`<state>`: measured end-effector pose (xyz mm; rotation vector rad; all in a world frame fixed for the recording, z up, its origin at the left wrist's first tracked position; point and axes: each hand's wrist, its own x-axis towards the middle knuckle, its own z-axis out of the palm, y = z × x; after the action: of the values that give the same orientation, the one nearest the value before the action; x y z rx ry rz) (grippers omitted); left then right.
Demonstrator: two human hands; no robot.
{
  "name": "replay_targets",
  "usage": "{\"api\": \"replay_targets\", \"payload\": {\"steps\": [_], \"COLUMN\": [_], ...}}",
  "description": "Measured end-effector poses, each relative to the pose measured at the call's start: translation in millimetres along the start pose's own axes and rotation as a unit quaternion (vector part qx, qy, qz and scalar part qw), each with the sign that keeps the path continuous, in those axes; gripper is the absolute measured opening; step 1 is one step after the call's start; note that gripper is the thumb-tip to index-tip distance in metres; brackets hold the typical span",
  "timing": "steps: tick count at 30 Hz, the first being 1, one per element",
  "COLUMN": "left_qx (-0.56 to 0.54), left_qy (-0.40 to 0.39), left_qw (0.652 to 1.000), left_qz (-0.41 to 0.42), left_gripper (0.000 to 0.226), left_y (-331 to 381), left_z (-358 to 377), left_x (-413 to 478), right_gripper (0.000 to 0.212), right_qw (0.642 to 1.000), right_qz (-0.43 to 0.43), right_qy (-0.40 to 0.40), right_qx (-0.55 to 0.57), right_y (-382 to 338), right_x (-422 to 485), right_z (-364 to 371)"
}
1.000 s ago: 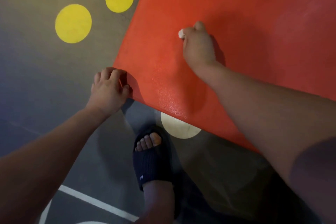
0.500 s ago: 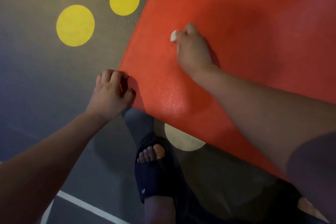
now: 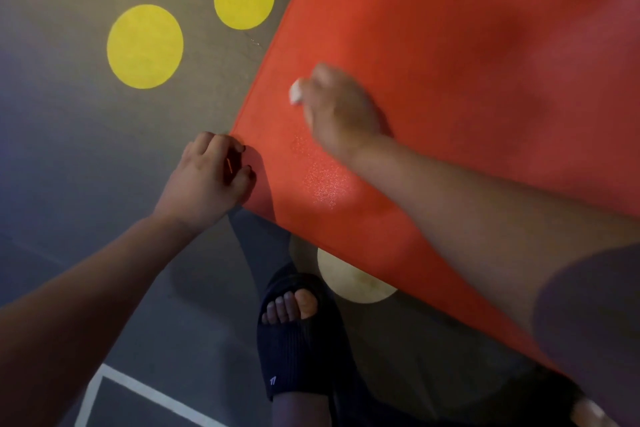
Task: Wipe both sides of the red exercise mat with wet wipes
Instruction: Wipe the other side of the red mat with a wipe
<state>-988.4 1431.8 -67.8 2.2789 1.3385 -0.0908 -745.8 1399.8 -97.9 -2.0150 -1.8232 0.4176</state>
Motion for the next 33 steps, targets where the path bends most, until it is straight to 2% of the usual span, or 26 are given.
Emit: {"api": "replay_targets", "payload": {"steps": [2, 3, 5, 6, 8, 10, 11, 12, 13, 15, 17, 19, 20, 23, 25, 26, 27, 29, 31, 33], "left_qx": [-0.005, -0.009, -0.014, -0.016, -0.02, -0.021, -0.021, -0.02, -0.021, -0.022, -0.022, -0.026, -0.027, -0.04, -0.046, -0.046, -0.043, -0.037, -0.038, -0.041], "left_qy": [0.007, 0.01, 0.008, 0.006, 0.001, 0.001, 0.004, 0.007, 0.01, 0.015, 0.019, 0.018, 0.016, 0.006, 0.002, 0.004, 0.006, 0.017, 0.027, 0.028], "left_qw": [1.0, 1.0, 1.0, 1.0, 1.0, 1.0, 1.0, 1.0, 1.0, 1.0, 1.0, 0.999, 0.999, 0.999, 0.999, 0.999, 0.999, 0.999, 0.998, 0.998], "left_qz": [-0.001, 0.001, 0.006, 0.009, 0.009, 0.009, 0.009, 0.007, 0.001, -0.007, -0.009, -0.015, -0.018, -0.018, -0.014, -0.014, -0.017, -0.025, -0.037, -0.04], "left_gripper": [0.029, 0.028, 0.03, 0.031, 0.029, 0.029, 0.03, 0.03, 0.03, 0.032, 0.037, 0.04, 0.041, 0.043, 0.043, 0.041, 0.039, 0.035, 0.035, 0.034], "left_y": [-1.3, -1.9, -3.0, -3.6, -4.3, -3.2, -2.1, -1.4, -0.3, 0.9, 1.4, 0.2, -0.2, -2.2, -4.4, -6.1, -8.3, -13.2, -18.8, -23.6], "left_z": [0.2, 0.0, -1.3, -1.4, -1.3, -1.3, -1.4, -1.3, -1.1, -0.8, -1.0, -1.1, -1.5, -3.8, -4.7, -5.1, -4.8, -3.7, -3.2, -3.5], "left_x": [2.0, 2.2, 1.9, 2.1, 3.4, 4.9, 5.3, 5.6, 5.2, 5.0, 5.0, 5.2, 5.4, 8.7, 10.1, 9.9, 9.2, 6.9, 3.7, 0.6], "right_gripper": [0.03, 0.035, 0.039, 0.033, 0.026, 0.027, 0.026, 0.025, 0.025, 0.032, 0.035, 0.029, 0.027, 0.028, 0.028, 0.027, 0.027, 0.035, 0.04, 0.034], "right_qw": [0.981, 0.97, 0.97, 0.978, 0.997, 0.996, 0.993, 0.994, 0.997, 0.993, 0.972, 0.968, 0.975, 1.0, 0.998, 0.997, 0.998, 0.986, 0.971, 0.975], "right_qz": [-0.161, -0.196, -0.212, -0.192, -0.07, 0.052, 0.081, 0.075, 0.036, -0.084, -0.173, -0.209, -0.189, -0.018, 0.069, 0.07, 0.033, -0.103, -0.201, -0.191], "right_qy": [-0.094, -0.136, -0.117, -0.084, -0.002, 0.066, 0.077, 0.077, 0.064, -0.041, -0.137, -0.135, -0.109, -0.009, 0.006, -0.002, -0.019, -0.081, -0.122, -0.109], "right_qx": [0.051, 0.053, 0.019, -0.003, -0.039, -0.036, -0.027, -0.004, 0.032, 0.078, 0.079, 0.044, 0.031, -0.016, -0.003, 0.023, 0.056, 0.1, 0.051, 0.025], "right_y": [-19.1, -18.2, -2.3, 8.0, 34.3, 48.0, 43.4, 30.5, 15.7, -10.8, -20.0, -9.3, 1.0, 28.4, 24.5, 13.9, -1.5, -26.7, -34.2, -23.0], "right_x": [-20.0, -20.8, -2.8, 12.1, 40.8, 57.6, 58.3, 54.9, 45.1, 17.4, 1.4, 15.4, 30.1, 75.5, 86.2, 83.0, 73.3, 43.9, 28.1, 43.7], "right_z": [9.6, 8.2, 1.6, -2.1, -10.6, -15.0, -13.0, -9.9, -3.2, 4.6, 1.5, -3.6, -3.8, -11.0, -5.6, -1.4, 1.0, 9.5, 11.5, 10.9]}}
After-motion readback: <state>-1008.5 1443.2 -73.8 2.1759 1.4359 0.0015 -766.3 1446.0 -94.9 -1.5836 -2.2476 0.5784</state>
